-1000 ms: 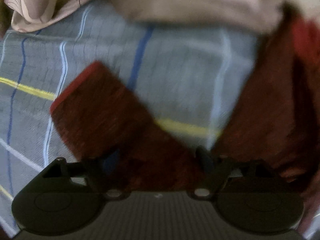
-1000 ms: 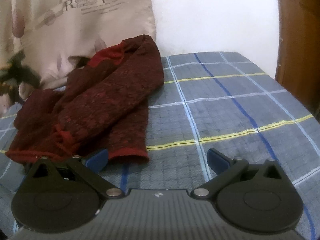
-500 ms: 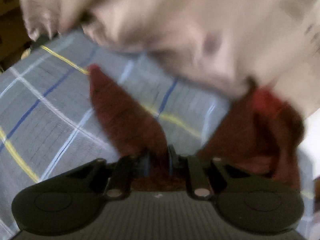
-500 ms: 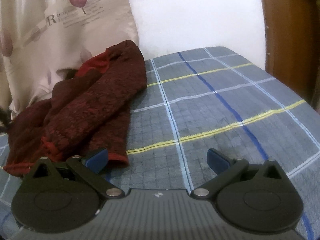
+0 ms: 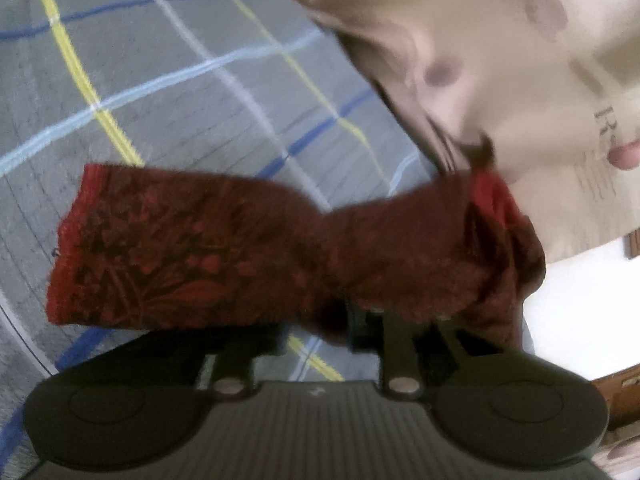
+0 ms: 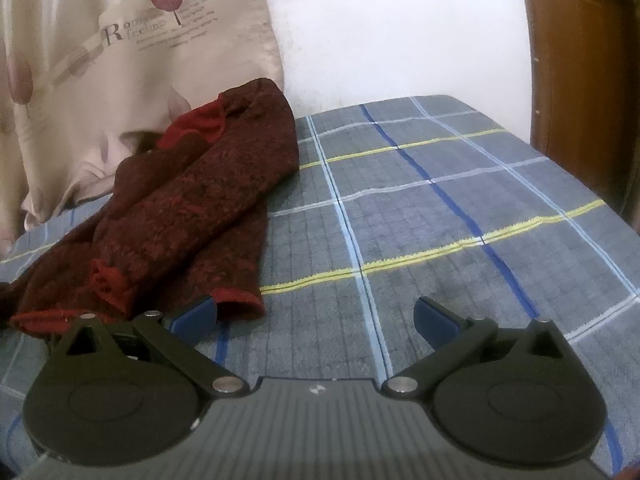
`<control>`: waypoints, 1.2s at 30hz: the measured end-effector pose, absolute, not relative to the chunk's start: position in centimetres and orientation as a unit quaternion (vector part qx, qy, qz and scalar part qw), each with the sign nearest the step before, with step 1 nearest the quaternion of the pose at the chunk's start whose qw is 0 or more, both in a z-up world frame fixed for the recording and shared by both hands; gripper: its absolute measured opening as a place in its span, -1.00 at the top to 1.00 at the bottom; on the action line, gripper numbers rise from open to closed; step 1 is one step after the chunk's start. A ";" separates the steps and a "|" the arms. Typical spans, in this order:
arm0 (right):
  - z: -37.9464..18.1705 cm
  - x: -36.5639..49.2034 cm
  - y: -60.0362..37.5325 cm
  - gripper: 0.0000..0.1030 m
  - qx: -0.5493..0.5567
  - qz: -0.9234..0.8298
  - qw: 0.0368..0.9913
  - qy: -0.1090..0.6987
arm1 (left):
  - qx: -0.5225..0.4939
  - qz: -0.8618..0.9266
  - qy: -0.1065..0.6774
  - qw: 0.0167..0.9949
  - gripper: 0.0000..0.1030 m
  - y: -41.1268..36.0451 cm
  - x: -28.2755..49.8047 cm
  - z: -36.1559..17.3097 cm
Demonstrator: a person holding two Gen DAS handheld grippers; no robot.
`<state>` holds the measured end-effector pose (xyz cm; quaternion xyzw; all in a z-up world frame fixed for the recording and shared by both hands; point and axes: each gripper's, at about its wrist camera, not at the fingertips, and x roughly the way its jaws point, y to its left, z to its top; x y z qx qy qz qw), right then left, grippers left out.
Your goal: Fold small clothes
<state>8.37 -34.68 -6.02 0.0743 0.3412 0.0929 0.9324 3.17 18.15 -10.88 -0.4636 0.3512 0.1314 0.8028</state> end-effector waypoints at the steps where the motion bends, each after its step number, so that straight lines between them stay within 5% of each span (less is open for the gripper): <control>1: -6.1 8.3 -34.8 -1.00 0.076 0.092 0.932 0.343 | -0.470 0.128 0.356 0.797 0.22 18.2 3.1 -11.3; 2: -6.1 8.2 -34.8 -1.00 0.078 0.092 0.931 0.344 | -0.478 0.127 0.361 0.790 -0.09 18.1 3.3 -11.7; 6: -6.1 8.0 -34.9 -1.00 0.078 0.093 0.931 0.344 | -0.498 0.132 0.338 0.788 -0.28 17.6 3.4 -12.1; 8: -6.1 7.9 -35.0 -1.00 0.076 0.091 0.932 0.342 | -0.490 0.136 0.334 0.794 -0.09 17.4 3.7 -12.1; 10: -6.1 7.9 -35.1 -1.00 0.079 0.090 0.932 0.343 | -0.469 0.148 0.339 0.802 0.64 17.4 4.5 -11.8; 24: -5.8 8.3 -34.7 -1.00 0.067 0.077 0.932 0.347 | -0.185 0.247 0.024 0.951 0.78 24.0 10.1 7.4; 36: -6.2 9.5 -31.9 -1.00 0.053 0.107 0.922 0.367 | -0.346 0.371 0.101 0.856 0.79 32.7 11.5 -8.5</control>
